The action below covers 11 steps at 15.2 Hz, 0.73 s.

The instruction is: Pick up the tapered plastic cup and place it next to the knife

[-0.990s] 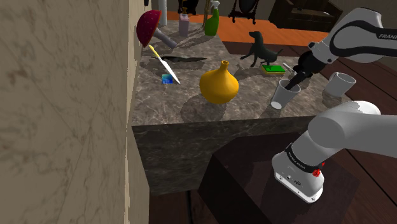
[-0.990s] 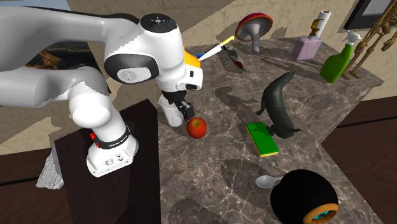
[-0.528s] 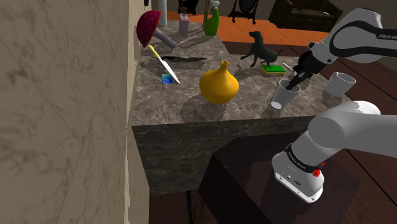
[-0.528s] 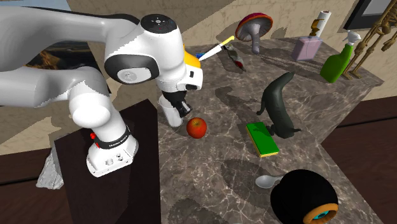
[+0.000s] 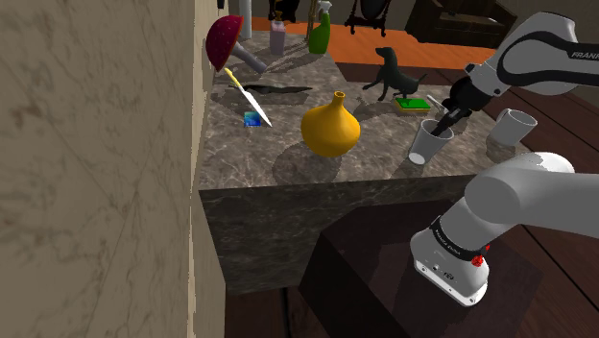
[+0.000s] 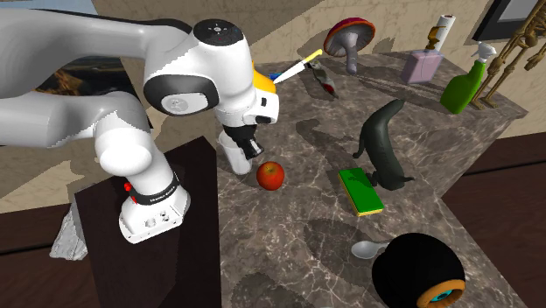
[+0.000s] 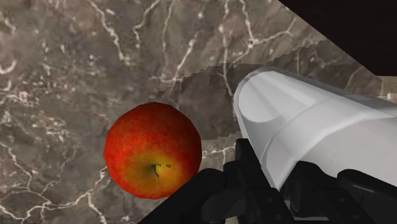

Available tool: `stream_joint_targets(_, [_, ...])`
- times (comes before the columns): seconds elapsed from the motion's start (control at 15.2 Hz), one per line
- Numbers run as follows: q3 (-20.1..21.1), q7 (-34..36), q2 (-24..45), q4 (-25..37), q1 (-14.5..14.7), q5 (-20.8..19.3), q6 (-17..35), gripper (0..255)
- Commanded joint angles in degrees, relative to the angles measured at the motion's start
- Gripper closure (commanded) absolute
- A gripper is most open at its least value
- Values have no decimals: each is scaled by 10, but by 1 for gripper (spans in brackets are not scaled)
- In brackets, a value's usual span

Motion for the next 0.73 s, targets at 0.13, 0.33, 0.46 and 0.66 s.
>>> stream_joint_targets(0.13, [12,4,-9,18,4,10,-26,255])
stream_joint_targets(0.33, [23,8,-15,37,8,19,-51,255])
stream_joint_targets(0.46, [30,10,-18,51,11,25,-66,255])
stream_joint_targets(0.66, [40,13,-21,71,16,34,-89,255])
